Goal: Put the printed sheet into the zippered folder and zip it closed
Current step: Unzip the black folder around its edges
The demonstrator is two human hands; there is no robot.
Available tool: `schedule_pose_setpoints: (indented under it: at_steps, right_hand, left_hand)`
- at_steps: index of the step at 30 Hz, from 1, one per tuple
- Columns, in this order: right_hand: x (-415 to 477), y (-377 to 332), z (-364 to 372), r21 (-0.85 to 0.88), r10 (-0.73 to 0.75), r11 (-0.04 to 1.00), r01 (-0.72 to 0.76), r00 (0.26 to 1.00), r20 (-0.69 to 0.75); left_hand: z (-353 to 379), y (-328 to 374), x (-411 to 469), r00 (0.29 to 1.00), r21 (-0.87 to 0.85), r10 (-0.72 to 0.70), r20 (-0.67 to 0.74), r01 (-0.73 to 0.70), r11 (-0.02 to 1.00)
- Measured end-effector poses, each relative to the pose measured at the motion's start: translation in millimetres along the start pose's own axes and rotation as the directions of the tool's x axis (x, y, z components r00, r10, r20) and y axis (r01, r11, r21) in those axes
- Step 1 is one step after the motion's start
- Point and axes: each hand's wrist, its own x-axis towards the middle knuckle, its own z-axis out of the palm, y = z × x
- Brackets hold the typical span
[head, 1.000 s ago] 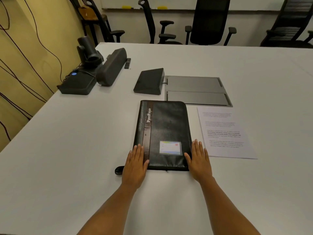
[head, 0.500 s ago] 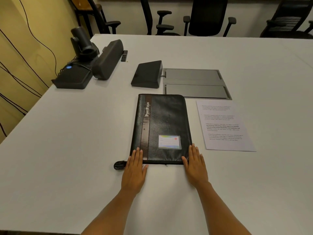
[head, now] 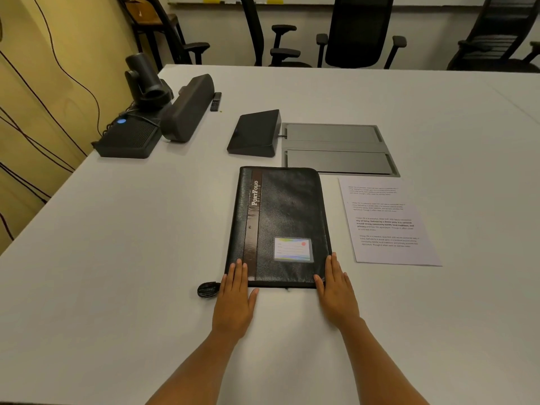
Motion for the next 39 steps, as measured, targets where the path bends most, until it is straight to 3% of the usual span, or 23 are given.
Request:
schedule_pose_setpoints:
  at_steps: [10, 20, 26, 39]
  right_hand:
    - [6.6, 3.6, 0.2, -0.006, -0.014, 1.0, 0.013, 1.0, -0.027]
    - [51.1, 0.9, -6.6, -0.091, 0.001, 0.996, 0.0, 1.0, 0.005]
    - [94.1, -4.1, -13.0, -0.088, -0.009, 0.996, 0.01, 1.0, 0.013]
    - [244.3, -31.2, -18.2, -0.125, -0.112, 0.986, 0.11, 0.994, -0.01]
  left_hand:
    - [5.5, 6.1, 9.1, 0.994, -0.041, -0.099, -0.045, 0.097, 0.994]
    - [-4.6, 12.8, 54.9, 0.999, 0.018, -0.054, 0.008, 0.054, 0.998]
    - [-7.4, 11.1, 96.9, 0.999, 0.028, -0.052, -0.006, 0.053, 0.998]
    - [-9.0, 4.4, 245.6, 0.989, -0.116, -0.122, -0.084, 0.112, 0.987]
